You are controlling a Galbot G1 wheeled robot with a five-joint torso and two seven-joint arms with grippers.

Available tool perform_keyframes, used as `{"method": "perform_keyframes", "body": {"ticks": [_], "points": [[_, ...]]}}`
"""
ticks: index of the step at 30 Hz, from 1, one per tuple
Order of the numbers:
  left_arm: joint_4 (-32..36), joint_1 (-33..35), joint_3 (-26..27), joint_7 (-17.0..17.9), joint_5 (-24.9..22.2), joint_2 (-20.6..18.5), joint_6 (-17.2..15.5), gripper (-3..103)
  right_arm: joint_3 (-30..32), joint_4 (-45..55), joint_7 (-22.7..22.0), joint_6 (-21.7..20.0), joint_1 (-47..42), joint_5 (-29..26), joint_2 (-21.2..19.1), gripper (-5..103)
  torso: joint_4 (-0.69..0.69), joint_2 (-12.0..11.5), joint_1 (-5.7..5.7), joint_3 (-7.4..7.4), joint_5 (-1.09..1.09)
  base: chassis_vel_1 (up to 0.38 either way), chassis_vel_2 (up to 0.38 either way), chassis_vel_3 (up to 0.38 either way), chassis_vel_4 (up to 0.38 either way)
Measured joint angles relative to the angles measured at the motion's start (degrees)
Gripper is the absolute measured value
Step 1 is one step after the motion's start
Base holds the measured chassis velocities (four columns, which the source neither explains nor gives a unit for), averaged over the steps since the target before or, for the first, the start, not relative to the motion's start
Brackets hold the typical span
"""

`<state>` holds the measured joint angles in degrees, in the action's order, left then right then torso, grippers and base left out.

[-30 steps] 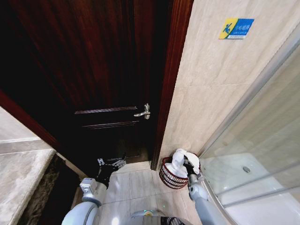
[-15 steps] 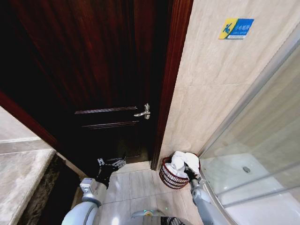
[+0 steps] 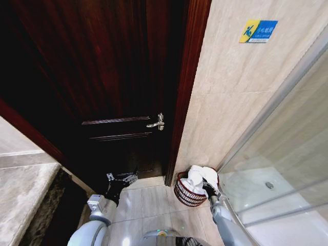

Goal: Discard the used towel into the hamper.

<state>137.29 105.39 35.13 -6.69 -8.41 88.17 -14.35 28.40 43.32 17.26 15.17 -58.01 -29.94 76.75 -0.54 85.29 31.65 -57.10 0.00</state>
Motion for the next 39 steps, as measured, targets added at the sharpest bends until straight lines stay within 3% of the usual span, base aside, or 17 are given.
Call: {"method": "perform_keyframes", "body": {"ticks": [3,11,19,27,29,31,32,39], "points": [[0.00,0.00,0.00,0.00,0.00,0.00,0.00,100,0.07,-3.88,1.78,-2.73,2.64,1.68,0.09,0,0.01,0.00,0.00,0.00,-0.01,0.000,0.000,0.000,0.000],[0.00,0.00,0.00,0.00,0.00,0.00,0.00,100,1.58,-17.27,5.02,-5.30,12.09,6.82,2.31,0,0.03,0.00,0.00,0.00,0.00,0.000,0.000,0.000,0.000],[0.00,0.00,0.00,0.00,0.00,0.00,0.00,100,3.00,-22.59,2.05,-12.21,16.78,12.71,2.69,0,0.01,0.00,0.00,0.00,-0.01,0.000,0.000,0.000,0.000],[0.00,0.00,0.00,0.00,0.00,0.00,0.00,100,3.00,-22.94,1.62,-13.79,15.33,13.58,3.32,-1,0.00,0.00,0.00,0.01,0.01,0.000,0.000,0.000,0.000],[0.00,0.00,0.00,0.00,0.00,0.00,0.00,100,2.63,-21.19,1.79,-12.96,14.09,12.99,3.51,10,-0.01,0.00,0.00,0.00,0.00,0.000,0.000,0.000,0.000],[0.00,0.00,0.00,0.00,0.00,0.00,0.00,100,2.39,-19.95,1.82,-12.48,13.39,12.47,3.56,10,0.00,0.00,0.00,0.01,-0.01,0.000,0.000,0.000,0.000],[0.00,0.00,0.00,0.00,0.00,0.00,0.00,100,2.01,-17.83,1.68,-12.31,12.26,11.57,3.67,15,0.01,0.00,0.00,0.01,-0.01,0.000,0.000,0.000,0.000],[0.00,0.00,0.00,0.00,0.00,0.00,0.00,100,0.68,-6.26,-1.70,-14.28,6.44,7.01,3.35,43,0.01,0.00,-0.01,0.01,0.01,0.000,0.000,0.000,0.000]]}}
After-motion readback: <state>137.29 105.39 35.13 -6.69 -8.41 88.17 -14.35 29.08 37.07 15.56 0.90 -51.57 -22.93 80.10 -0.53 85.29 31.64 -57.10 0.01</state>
